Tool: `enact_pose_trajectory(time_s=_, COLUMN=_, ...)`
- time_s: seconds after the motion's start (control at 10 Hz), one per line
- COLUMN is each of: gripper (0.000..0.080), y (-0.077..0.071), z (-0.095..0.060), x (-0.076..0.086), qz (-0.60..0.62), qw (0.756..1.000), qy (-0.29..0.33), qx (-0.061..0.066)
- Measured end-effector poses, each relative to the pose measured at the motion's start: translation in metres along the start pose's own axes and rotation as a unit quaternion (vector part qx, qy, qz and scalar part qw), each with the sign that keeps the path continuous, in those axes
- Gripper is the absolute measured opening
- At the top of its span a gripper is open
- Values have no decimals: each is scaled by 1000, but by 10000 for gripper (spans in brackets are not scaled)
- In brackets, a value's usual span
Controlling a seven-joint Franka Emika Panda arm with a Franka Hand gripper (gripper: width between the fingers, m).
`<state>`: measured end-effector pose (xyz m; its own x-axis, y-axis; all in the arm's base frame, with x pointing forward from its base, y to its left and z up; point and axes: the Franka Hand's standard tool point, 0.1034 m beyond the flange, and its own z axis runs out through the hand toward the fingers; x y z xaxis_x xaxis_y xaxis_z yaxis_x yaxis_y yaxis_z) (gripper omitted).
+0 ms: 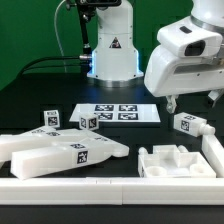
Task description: Assemble chair
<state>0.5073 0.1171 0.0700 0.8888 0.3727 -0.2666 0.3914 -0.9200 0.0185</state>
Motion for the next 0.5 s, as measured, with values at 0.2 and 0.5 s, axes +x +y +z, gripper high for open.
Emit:
enact_pose_trajectory(time_s=0.2, gripper=649, y=-23, z=10, x=-2, qz=-2, qw=1000, qy=30, qx=3)
enact_pose_trajectory(time_s=0.5, gripper=649, y=-48, z=44, x=-23, qz=-24, qw=999, qy=36, qx=13)
